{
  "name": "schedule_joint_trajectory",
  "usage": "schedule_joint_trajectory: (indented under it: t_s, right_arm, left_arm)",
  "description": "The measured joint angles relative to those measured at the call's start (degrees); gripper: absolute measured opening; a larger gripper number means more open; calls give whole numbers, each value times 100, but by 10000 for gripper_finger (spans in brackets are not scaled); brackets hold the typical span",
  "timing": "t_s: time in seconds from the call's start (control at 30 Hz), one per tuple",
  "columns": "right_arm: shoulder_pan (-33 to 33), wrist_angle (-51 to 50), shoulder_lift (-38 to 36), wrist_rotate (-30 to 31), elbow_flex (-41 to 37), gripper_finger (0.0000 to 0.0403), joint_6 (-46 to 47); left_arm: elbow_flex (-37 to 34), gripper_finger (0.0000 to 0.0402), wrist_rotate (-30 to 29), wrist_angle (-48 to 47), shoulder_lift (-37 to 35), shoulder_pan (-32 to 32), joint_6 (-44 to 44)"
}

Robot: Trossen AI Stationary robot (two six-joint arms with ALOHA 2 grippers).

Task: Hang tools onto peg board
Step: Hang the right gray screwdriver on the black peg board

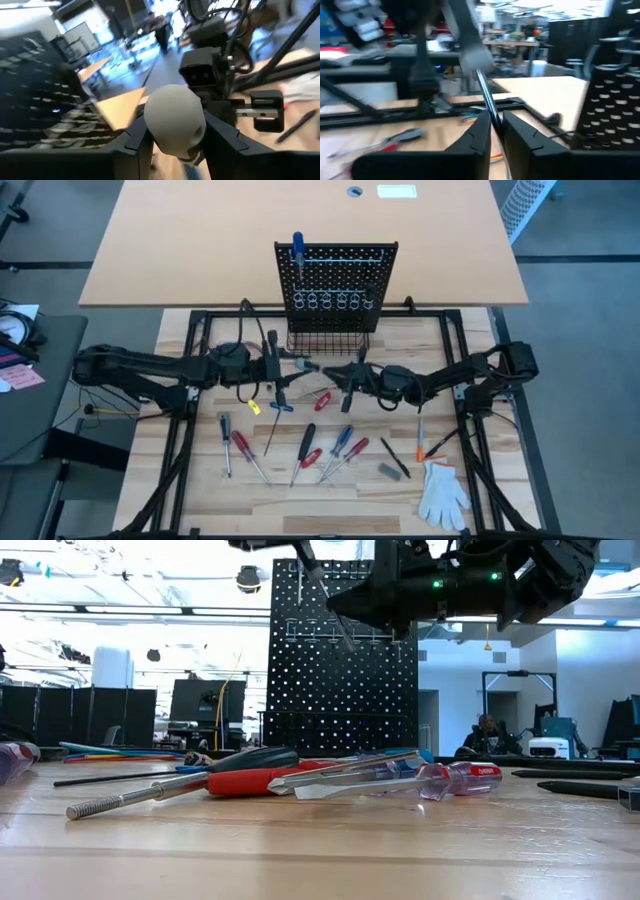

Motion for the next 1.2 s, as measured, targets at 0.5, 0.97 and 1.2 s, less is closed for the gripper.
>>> schedule_joint_trajectory:
  t_s: [0.5,0.97,1.2]
  right_arm:
    - [11,-341,18,-4,-22,128,22]
    - [9,-413,20,-4,-22,128,18]
    - [9,-490,20,-4,-22,128,16]
  left_arm:
    - [3016,124,-1014,-3035,407,804,389]
    - [4487,124,-653,-4268,1402,1718,342]
    - [4493,124,-535,-4395,1509,1854,141]
